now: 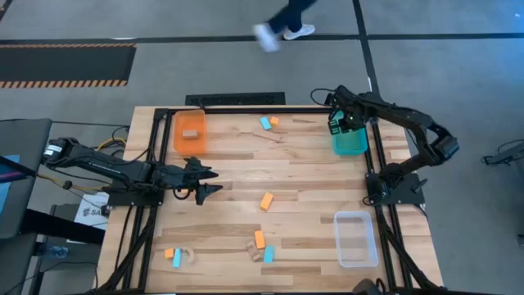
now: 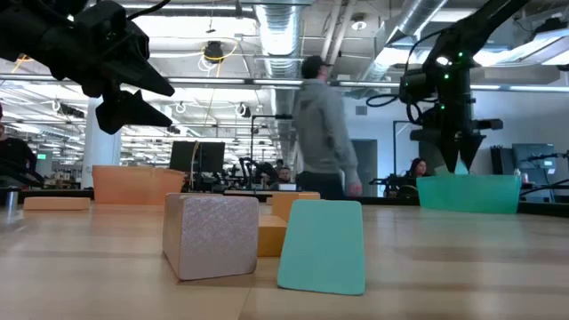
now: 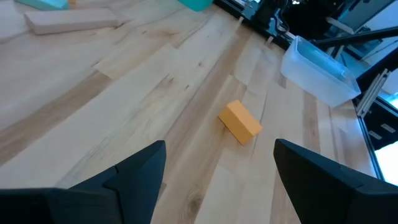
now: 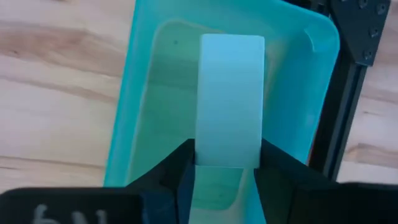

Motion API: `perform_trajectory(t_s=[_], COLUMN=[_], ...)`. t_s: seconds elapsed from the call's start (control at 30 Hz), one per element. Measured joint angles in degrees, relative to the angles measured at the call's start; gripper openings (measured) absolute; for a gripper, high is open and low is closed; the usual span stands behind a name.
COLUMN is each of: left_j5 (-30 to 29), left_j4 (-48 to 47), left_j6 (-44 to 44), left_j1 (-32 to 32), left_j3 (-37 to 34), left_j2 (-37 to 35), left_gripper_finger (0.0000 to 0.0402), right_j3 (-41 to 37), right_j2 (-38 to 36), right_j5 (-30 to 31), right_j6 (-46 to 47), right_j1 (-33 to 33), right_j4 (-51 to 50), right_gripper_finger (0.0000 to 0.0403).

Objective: Sort & place blocks by color
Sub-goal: Put the blue block into the blue bin, then put the orange block into the white bin

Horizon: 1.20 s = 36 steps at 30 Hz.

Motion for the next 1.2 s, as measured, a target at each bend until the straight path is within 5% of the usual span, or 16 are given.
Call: perform_trajectory(t_s=[0.33, 0.73, 0.9, 1.2], left_j5=[-0.62, -0.61, 0.18, 2.64], left_j4=[-0.06, -6.7, -7.66, -7.51], left_j6=[-1.17, -0.27, 0.81, 7.29], left_j1=[0.0, 0.0, 0.02, 0.02], left_j3=[0.02, 0.02, 0.02, 0.02], left_j2=[0.01, 0.01, 0.01, 0.01], left_gripper_finger=[0.0286, 0.0286, 0.0286, 0.0286], right_j3=[0.0, 0.0, 0.02, 0.02], right_j2=[1.84, -7.14, -12.49, -15.39], right_j5=[-0.7, -4.14, -6.7, -7.8], right_j6=[-2.65, -3.98, -0.42, 4.61], right_j1=[-0.22, 3.43, 10.13, 31.41], right_j4=[1.55, 1.9, 3.2, 13.34], right_gripper_finger=[0.0257, 0.0264, 0.0264, 0.0265])
